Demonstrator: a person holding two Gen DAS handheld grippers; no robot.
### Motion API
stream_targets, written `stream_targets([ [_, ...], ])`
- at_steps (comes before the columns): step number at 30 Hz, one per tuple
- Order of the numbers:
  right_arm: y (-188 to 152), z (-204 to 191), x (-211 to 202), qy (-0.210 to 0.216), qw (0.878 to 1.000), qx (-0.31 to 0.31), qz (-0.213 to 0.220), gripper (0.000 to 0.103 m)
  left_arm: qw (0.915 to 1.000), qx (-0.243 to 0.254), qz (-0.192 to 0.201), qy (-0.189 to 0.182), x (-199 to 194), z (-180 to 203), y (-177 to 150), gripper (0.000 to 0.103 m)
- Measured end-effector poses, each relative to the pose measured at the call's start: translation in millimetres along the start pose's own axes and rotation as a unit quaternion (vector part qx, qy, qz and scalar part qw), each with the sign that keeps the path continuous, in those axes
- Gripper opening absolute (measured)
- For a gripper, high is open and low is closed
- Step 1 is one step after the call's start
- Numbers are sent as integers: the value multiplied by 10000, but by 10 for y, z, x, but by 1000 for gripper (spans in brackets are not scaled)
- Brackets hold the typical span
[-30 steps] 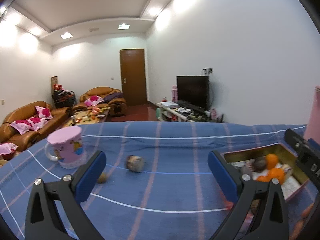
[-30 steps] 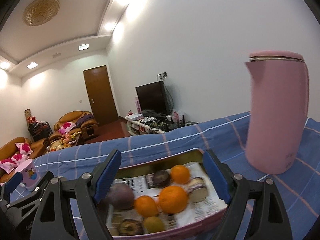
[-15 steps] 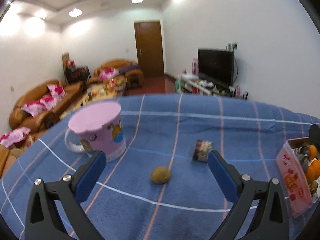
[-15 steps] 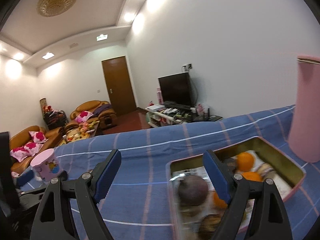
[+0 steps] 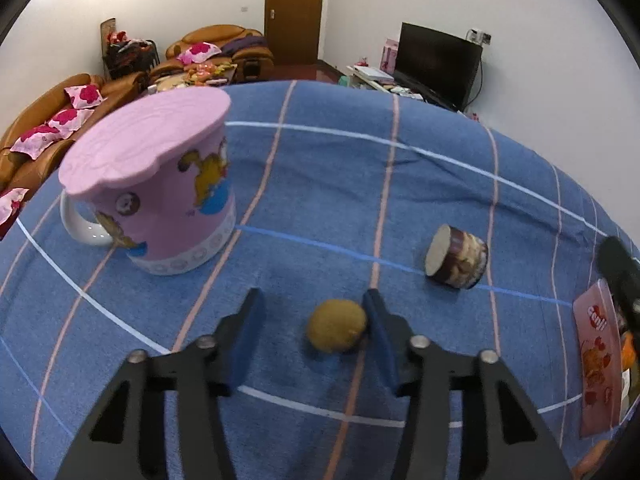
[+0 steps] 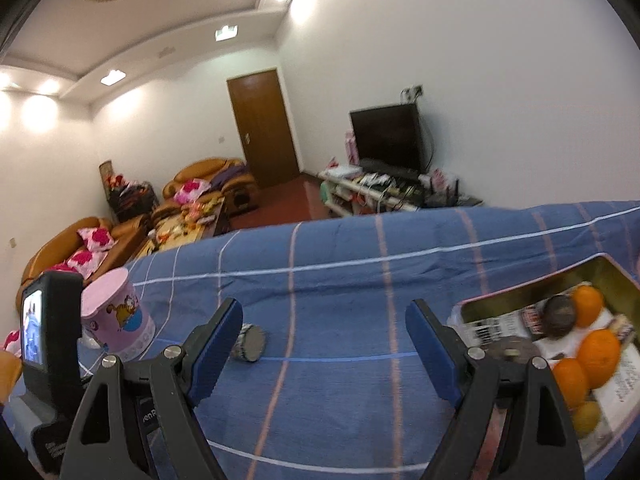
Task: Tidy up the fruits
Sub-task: 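Grasp the small yellow-green fruit with the left tool while the right tool grasps the brown-and-white can, then carry the yellow-green fruit and the can in both tools toward the tin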
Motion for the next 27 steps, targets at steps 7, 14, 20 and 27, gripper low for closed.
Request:
stream_targets([
  [7, 57, -277, 480, 356, 9965, -155, -742, 85, 9999, -96, 30, -65, -24, -86, -6, 29],
  [14, 10, -445, 950, 465, 9865, -53, -1571, 82, 9996, -176, 18, 217, -14, -215, 25, 29],
  [20, -56, -543, 1125, 152, 9806, -224, -1941, 52, 9996, -148, 7, 233, -25, -229, 26, 29],
  [27, -94, -578, 1077, 74, 9803, -362, -1940, 41, 9997, -178, 18, 190, 0, -196, 64, 29],
])
Point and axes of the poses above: each gripper's, at about its wrist camera, not at the fingertips, and x roughly the way its jaws point, z to its right, y to its top, the point moved 3 cm from there along x, roughly the way its jaws point, and after that the axes turned 7 degrees about -z, right-handed, at the moved point
